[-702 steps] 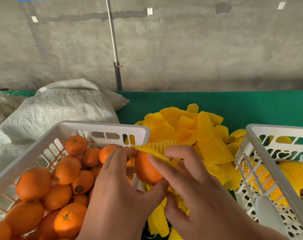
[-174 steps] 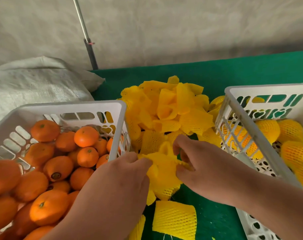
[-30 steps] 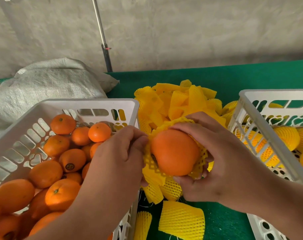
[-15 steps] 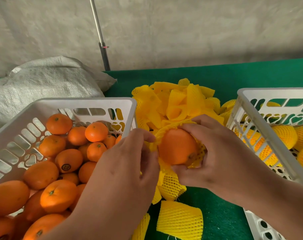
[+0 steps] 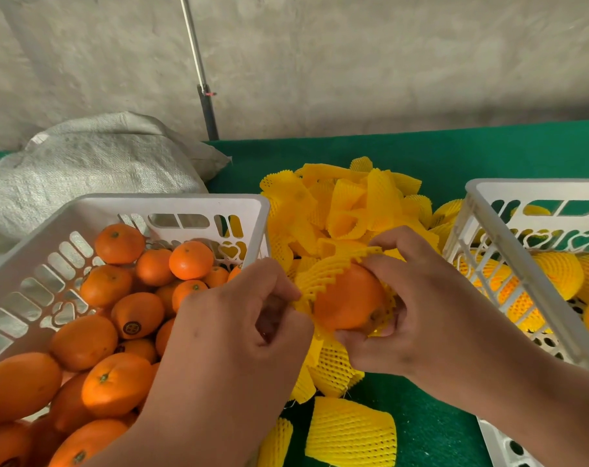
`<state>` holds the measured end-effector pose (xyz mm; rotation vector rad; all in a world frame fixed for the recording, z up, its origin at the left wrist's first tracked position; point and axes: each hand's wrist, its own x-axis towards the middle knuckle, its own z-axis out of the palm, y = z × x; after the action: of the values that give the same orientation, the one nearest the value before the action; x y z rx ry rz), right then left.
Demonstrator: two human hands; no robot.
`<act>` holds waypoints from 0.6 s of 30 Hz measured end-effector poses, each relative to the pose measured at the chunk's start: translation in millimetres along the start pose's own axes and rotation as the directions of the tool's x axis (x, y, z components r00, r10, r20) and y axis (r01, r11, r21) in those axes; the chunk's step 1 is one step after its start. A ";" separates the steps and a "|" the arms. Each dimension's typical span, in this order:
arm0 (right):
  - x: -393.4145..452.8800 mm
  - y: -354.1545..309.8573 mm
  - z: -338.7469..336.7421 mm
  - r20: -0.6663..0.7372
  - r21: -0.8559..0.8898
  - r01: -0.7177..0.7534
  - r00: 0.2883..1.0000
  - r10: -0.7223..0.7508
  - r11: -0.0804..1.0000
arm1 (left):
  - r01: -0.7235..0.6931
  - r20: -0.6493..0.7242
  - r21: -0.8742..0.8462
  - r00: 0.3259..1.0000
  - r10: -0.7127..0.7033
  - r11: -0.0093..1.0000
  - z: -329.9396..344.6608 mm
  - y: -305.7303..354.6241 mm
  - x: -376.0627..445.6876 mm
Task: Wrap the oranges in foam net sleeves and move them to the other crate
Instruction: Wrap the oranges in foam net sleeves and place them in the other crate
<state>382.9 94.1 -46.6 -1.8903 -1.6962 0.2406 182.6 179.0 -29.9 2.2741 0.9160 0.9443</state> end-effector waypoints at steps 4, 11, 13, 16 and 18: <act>2.0 1.1 0.4 -0.027 -0.020 -0.031 0.999 0.030 0.999 | -0.080 0.044 0.048 0.996 0.078 0.996 0.8 6.4 -2.7; 3.4 -4.1 0.7 -0.091 -0.016 -0.034 0.995 0.032 0.999 | -0.165 0.152 0.037 0.976 0.158 0.986 0.5 5.6 -2.6; 3.1 -4.8 0.8 -0.098 -0.011 -0.043 0.994 0.042 0.999 | -0.189 0.154 0.012 0.971 0.185 0.982 -0.4 6.4 -2.2; 3.3 -7.5 -0.9 -0.097 0.055 -0.040 0.994 0.045 0.998 | -0.246 0.183 0.001 0.953 0.241 0.969 1.0 4.9 -2.2; 3.6 -9.1 -2.6 -0.124 0.079 0.000 0.992 0.010 0.997 | -0.223 0.188 -0.013 0.957 0.222 0.975 1.9 4.2 -2.3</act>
<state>377.1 97.0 -38.8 -1.8137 -1.5767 0.1856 184.4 174.2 -29.2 2.4615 0.5925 0.7983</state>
